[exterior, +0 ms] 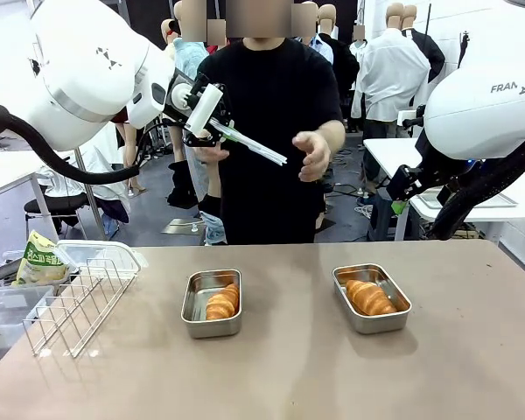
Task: Place the bread in airtight containers.
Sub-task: Release when the human grabs the Airtight Container lid.
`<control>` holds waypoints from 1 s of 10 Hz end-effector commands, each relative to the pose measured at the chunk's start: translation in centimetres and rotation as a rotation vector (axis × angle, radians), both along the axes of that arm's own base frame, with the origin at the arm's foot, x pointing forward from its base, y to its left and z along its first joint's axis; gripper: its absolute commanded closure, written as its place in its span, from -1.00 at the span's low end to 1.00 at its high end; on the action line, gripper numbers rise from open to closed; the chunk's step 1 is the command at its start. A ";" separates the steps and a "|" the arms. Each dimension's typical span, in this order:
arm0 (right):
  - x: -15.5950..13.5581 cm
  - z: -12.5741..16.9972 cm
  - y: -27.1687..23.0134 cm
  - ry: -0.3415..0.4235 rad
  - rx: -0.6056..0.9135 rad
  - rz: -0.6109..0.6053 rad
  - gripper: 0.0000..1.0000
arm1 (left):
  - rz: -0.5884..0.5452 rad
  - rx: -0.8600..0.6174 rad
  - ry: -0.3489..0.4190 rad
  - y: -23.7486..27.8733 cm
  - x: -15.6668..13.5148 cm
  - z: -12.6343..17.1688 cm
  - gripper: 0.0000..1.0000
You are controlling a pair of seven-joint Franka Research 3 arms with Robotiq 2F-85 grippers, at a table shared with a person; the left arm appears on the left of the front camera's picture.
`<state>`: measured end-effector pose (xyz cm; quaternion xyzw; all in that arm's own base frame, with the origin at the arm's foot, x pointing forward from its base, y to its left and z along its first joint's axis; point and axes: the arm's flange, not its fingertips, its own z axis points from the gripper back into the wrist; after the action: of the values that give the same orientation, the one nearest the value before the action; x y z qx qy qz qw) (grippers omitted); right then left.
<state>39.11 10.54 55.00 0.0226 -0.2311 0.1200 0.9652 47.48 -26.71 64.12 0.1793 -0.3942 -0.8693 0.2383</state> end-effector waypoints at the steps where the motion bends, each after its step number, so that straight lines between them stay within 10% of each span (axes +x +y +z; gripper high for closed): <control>1: 0.0 -0.1 0.0 0.000 0.001 0.000 -1.00 | 0.003 -0.011 -0.012 0.1 0.2 0.3 1.00; 10: 0.0 -0.1 0.0 0.000 0.001 0.000 -1.00 | 0.003 -0.011 -0.012 0.1 0.2 0.3 1.00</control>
<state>39.11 10.54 55.00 0.0226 -0.2311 0.1200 0.9652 47.60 -26.51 64.24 0.1823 -0.3948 -0.8679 0.2401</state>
